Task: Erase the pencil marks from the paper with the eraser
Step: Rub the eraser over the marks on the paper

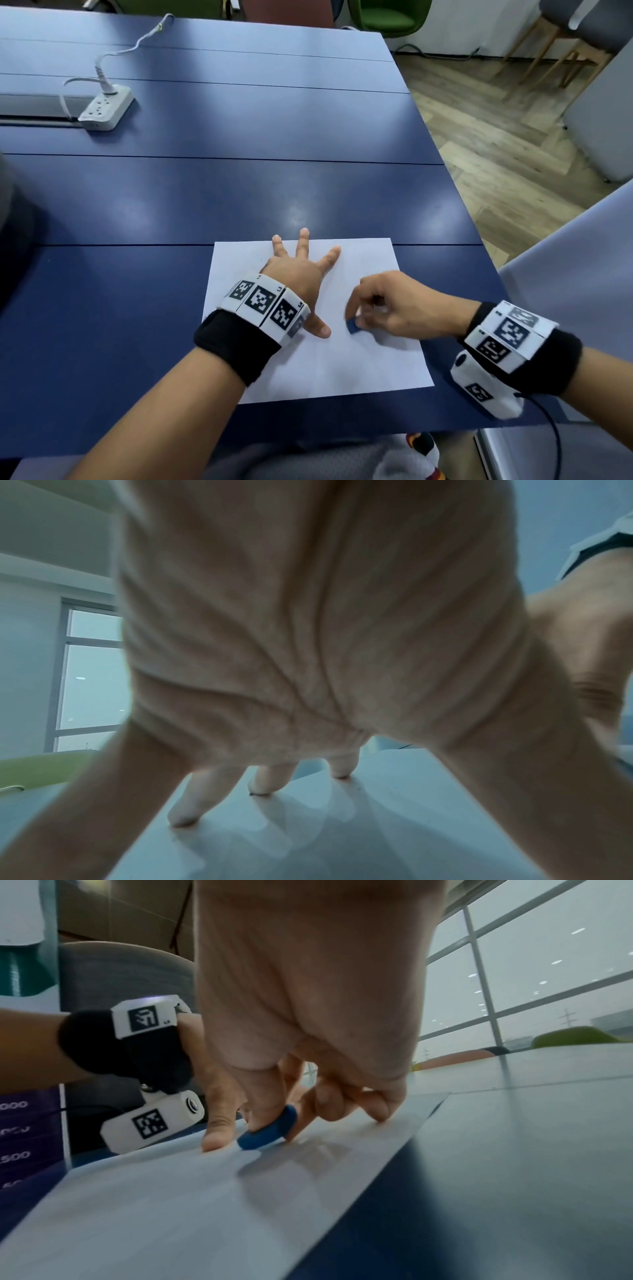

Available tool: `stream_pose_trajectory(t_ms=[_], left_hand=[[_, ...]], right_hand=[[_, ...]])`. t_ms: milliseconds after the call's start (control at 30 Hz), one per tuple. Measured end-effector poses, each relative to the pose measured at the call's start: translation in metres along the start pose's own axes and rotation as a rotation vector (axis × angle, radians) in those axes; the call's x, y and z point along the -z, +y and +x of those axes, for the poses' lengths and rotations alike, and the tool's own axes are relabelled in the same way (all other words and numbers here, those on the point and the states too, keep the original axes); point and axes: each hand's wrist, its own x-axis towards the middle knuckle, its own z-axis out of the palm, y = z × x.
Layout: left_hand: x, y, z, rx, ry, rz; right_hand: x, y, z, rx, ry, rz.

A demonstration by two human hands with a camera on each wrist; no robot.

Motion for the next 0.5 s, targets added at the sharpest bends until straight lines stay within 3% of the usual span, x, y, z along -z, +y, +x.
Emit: stream_pose_trajectory(t_ms=[67, 200, 367, 500], left_hand=[[0.0, 0.0, 0.0, -0.002, 0.002, -0.002], [0.001, 0.001, 0.0, 0.004, -0.008, -0.002], [-0.001, 0.0, 0.001, 0.001, 0.001, 0.005], [0.0, 0.001, 0.0, 0.006, 0.0, -0.004]], right_hand=[[-0.002, 0.003, 0.0, -0.002, 0.063, 0.034], [-0.003, 0.0, -0.015, 0.013, -0.168, 0.011], [0.0, 0.004, -0.002, -0.035, 0.074, 0.036], [-0.003, 0.003, -0.022, -0.028, -0.153, 0.034]])
